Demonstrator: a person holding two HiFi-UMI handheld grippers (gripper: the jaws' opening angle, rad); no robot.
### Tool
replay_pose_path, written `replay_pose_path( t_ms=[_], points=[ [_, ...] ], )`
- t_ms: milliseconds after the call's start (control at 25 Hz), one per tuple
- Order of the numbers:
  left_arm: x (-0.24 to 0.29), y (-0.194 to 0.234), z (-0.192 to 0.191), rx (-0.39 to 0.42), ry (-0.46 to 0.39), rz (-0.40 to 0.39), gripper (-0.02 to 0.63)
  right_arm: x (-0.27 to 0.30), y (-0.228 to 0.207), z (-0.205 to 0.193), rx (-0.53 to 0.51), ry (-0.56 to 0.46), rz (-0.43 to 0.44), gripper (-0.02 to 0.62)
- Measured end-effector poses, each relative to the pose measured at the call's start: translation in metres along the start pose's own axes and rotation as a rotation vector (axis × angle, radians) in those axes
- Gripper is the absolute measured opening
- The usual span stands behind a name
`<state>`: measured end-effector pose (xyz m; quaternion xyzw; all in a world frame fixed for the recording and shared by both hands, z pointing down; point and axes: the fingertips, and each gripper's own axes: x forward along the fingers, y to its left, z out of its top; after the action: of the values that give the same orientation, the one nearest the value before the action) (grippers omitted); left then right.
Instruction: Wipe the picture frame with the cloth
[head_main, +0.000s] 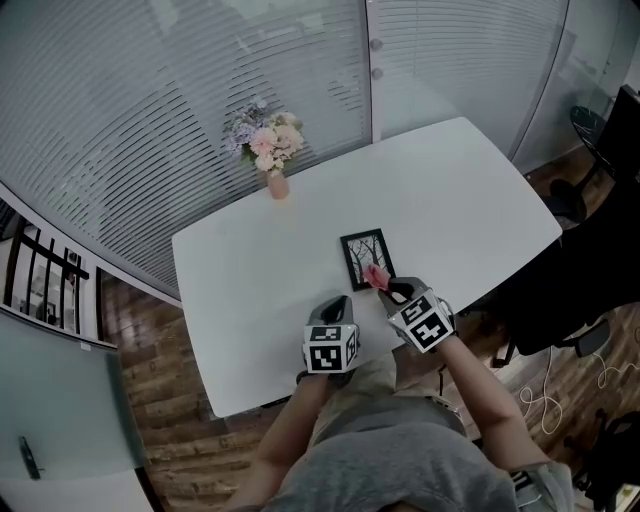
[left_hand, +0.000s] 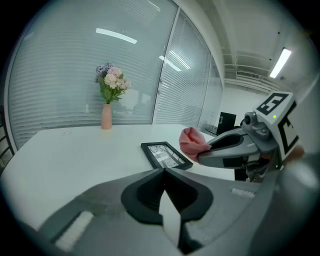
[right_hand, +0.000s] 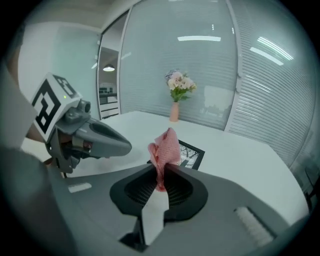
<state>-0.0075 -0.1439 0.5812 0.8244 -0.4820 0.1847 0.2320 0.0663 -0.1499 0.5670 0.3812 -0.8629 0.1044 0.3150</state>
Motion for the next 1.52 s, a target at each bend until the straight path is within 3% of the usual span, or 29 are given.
replay_pose_path(
  t_ms=[200,440,880,1520],
  points=[
    [-0.032,-0.010,-0.013,-0.024,-0.013,-0.013,0.003,-0.030,0.023,0.004,0.156,-0.089,-0.007,0.043],
    [-0.069,-0.021,-0.027,-0.050,-0.033,-0.025,0.003,-0.061,0.056,0.002,0.221,-0.152,-0.037,0.043],
    [-0.126,-0.049,-0.040,-0.096,-0.086,-0.036,0.003,-0.102,0.097,-0.012,0.259,-0.201,-0.025,0.044],
    [-0.145,-0.060,-0.049,-0.090,-0.101,-0.035,0.003,-0.127,0.109,-0.014,0.254,-0.248,-0.038,0.038]
  ],
)
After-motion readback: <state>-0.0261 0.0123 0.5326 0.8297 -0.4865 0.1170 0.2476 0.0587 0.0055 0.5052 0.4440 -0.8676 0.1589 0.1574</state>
